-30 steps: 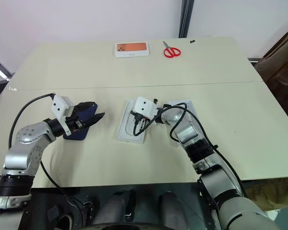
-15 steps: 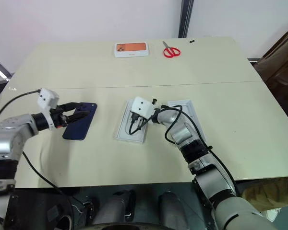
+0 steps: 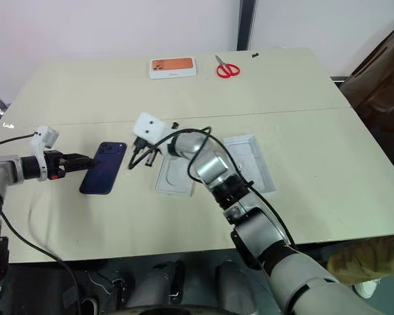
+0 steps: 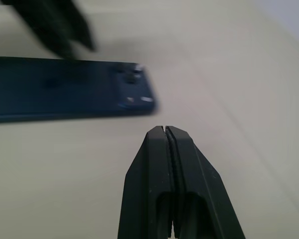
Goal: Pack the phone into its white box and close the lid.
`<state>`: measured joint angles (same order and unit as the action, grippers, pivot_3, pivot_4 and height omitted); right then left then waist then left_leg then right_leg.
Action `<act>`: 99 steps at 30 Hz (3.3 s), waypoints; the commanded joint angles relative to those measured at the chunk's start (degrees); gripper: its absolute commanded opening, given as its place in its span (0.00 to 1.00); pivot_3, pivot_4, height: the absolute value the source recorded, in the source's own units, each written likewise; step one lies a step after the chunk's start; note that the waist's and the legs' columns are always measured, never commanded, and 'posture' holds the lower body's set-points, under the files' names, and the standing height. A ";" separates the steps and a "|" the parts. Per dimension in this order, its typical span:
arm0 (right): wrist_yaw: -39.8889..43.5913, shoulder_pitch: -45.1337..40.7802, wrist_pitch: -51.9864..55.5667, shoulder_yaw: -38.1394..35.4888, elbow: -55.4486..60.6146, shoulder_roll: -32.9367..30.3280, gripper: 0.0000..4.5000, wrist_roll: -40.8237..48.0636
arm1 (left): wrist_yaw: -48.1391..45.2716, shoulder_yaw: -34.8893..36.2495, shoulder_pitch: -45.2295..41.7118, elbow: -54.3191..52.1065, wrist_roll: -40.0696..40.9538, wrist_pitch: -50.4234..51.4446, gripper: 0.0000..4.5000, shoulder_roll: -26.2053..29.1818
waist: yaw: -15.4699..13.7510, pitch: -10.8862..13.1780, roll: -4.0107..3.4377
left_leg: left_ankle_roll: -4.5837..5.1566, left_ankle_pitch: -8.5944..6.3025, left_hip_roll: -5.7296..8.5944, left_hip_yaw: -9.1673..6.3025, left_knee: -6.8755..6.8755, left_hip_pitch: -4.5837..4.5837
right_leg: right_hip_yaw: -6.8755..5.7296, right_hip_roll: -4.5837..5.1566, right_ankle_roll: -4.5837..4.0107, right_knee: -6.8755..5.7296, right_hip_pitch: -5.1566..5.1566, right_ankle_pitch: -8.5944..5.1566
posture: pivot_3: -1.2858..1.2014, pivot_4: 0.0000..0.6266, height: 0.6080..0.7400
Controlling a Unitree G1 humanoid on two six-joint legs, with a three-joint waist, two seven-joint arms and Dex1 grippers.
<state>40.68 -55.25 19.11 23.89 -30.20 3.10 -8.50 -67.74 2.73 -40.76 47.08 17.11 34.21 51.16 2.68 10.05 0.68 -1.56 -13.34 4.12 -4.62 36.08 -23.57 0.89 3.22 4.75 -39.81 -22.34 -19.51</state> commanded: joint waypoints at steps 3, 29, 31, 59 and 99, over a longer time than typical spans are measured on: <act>4.70 -3.72 7.09 5.24 -4.40 4.85 0.01 -1.44 | -2.77 -1.85 -2.55 7.41 -4.03 -1.35 0.73 0.07 | 0.07 -0.04 0.06 | -0.01 0.00 0.01 0.01 0.02 0.00 | 0.01 0.00 0.00 -0.13 -0.07 0.00 | 0.52 0.24 1.00; -0.79 -4.94 5.64 4.87 -12.49 6.07 0.01 -5.08 | -11.61 -6.09 0.63 5.38 -5.58 13.97 0.73 -9.64 | -0.43 -0.97 -0.30 | 0.20 -0.12 0.14 -0.03 0.05 0.12 | 0.02 0.13 0.01 -0.26 0.06 -0.01 | 0.52 0.24 1.00; -0.78 -5.09 5.55 4.76 -12.67 5.92 0.01 -5.06 | -11.06 -6.45 0.33 4.76 -6.03 14.09 0.73 -10.09 | -0.43 -1.02 -0.35 | 0.19 -0.11 0.14 -0.05 0.05 0.13 | 0.02 0.13 0.01 -0.26 0.06 -0.01 | 0.52 0.24 1.00; -0.64 -5.11 3.35 3.37 -13.96 4.90 0.01 -6.42 | 9.71 6.47 -0.17 -19.15 1.95 40.93 0.73 -15.77 | -1.65 -1.18 -0.49 | 0.21 -0.07 0.18 -0.15 0.07 0.15 | 0.02 0.12 0.02 -0.25 0.14 -0.01 | 0.52 0.24 1.00; -0.08 -5.32 1.40 2.66 -15.17 4.21 0.00 -7.07 | 19.89 16.71 6.25 -21.02 15.48 42.51 0.12 -15.63 | 0.58 -1.15 -0.27 | -0.17 0.14 0.07 -0.18 -0.11 0.11 | 0.02 0.03 0.02 -0.22 0.03 -0.01 | 0.52 0.24 1.00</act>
<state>40.39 -59.56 20.84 26.56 -46.40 6.82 -15.52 -48.79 20.28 -35.62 27.01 32.95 76.69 35.25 3.26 8.90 0.41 -1.72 -13.20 4.20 -4.80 35.98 -23.46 0.91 3.26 4.77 -40.02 -22.30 -19.52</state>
